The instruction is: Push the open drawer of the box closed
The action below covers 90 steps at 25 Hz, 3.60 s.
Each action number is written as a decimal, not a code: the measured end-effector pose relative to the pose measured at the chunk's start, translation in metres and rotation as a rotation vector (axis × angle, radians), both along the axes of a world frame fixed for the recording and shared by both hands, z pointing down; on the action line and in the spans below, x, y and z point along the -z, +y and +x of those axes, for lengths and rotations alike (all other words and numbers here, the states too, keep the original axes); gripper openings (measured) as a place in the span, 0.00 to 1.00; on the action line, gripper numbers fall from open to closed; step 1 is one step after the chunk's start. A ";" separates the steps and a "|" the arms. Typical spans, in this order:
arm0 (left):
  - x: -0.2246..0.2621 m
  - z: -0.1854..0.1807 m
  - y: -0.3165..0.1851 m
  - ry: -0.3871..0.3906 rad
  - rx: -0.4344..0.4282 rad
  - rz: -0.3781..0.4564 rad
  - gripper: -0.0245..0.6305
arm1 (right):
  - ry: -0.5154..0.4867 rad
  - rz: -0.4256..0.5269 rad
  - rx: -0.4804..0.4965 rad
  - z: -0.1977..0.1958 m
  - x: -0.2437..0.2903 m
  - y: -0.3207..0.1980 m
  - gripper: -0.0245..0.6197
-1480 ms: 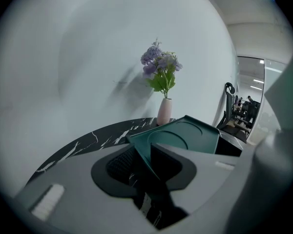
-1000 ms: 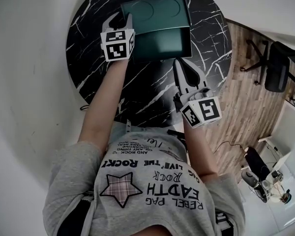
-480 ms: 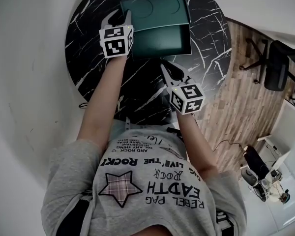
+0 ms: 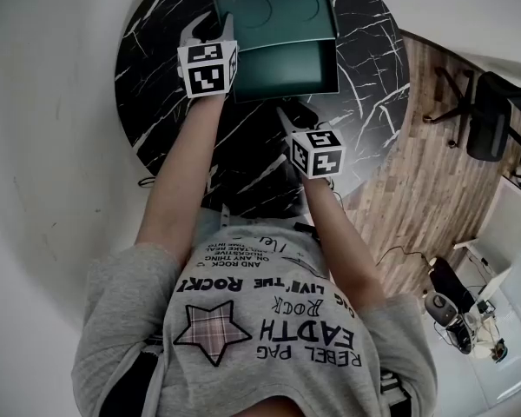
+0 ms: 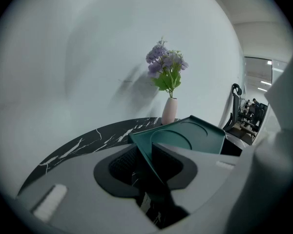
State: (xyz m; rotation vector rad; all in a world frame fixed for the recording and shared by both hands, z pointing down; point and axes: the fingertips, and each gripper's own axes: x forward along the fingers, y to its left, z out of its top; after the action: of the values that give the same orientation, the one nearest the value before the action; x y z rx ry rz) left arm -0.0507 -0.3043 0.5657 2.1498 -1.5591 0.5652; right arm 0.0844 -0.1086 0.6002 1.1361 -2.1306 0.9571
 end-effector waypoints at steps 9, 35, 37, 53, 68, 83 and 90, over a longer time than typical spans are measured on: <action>-0.001 -0.001 0.000 -0.006 0.002 0.006 0.19 | 0.041 -0.015 -0.037 0.004 -0.015 -0.009 0.22; 0.000 0.000 0.000 -0.021 -0.010 -0.005 0.19 | 0.147 0.066 0.081 0.007 -0.005 -0.037 0.16; 0.000 0.000 0.000 -0.020 -0.008 -0.005 0.19 | 0.146 0.068 0.083 0.005 -0.005 -0.040 0.16; 0.000 0.001 0.000 -0.018 -0.014 -0.007 0.19 | 0.164 0.087 0.103 -0.003 -0.006 -0.074 0.16; 0.001 -0.001 -0.002 -0.022 -0.015 0.000 0.19 | 0.170 0.106 0.067 -0.012 -0.004 -0.106 0.16; 0.001 -0.001 -0.004 -0.015 -0.021 0.004 0.20 | 0.187 0.127 0.072 -0.017 -0.004 -0.124 0.16; 0.002 0.001 -0.003 0.039 -0.066 0.023 0.20 | 0.197 0.139 0.063 -0.013 -0.003 -0.123 0.20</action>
State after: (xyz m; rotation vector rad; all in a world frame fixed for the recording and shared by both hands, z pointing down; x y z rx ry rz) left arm -0.0499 -0.3069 0.5635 2.2227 -1.4864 0.5260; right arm 0.0717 -0.2316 0.6027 1.1708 -2.0835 0.6488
